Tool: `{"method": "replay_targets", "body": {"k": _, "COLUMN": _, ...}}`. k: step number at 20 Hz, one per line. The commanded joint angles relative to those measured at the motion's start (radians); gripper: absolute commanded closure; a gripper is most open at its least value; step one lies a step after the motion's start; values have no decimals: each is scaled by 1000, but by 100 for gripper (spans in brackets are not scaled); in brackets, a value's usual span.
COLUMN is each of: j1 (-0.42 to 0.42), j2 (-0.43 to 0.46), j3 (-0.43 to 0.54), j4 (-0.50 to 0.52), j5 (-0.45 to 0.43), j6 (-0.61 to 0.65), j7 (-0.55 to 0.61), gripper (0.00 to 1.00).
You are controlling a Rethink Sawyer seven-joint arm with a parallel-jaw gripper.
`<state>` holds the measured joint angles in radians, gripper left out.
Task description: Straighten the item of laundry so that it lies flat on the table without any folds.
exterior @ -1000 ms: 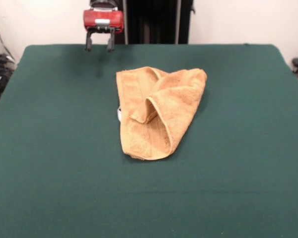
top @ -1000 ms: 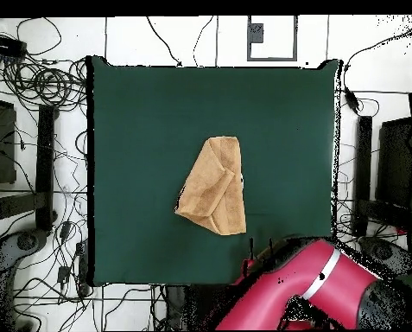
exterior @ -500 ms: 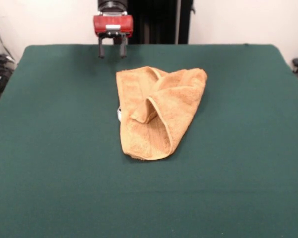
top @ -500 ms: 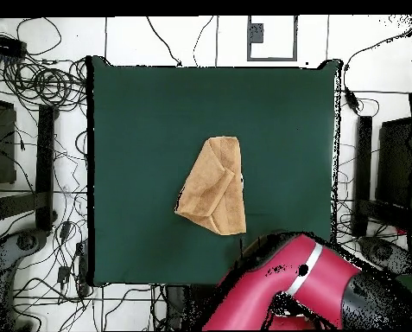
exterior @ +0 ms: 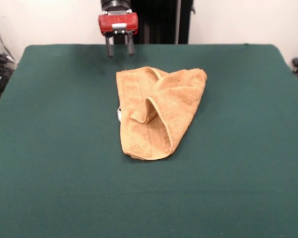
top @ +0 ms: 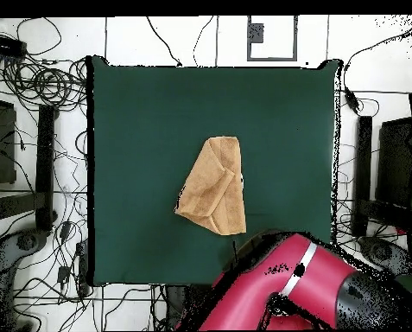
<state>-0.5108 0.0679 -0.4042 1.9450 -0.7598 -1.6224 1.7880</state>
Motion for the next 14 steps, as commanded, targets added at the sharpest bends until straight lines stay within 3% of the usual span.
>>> {"method": "replay_targets", "body": {"k": 1, "j1": 44, "j2": 90, "j3": 138, "j4": 103, "j5": -131, "j6": 204, "j7": 274, "gripper": 0}}
{"method": "replay_targets", "body": {"k": 14, "j1": 46, "j2": 86, "j3": 172, "j4": 108, "j5": -166, "j6": 206, "j7": 284, "gripper": 0}}
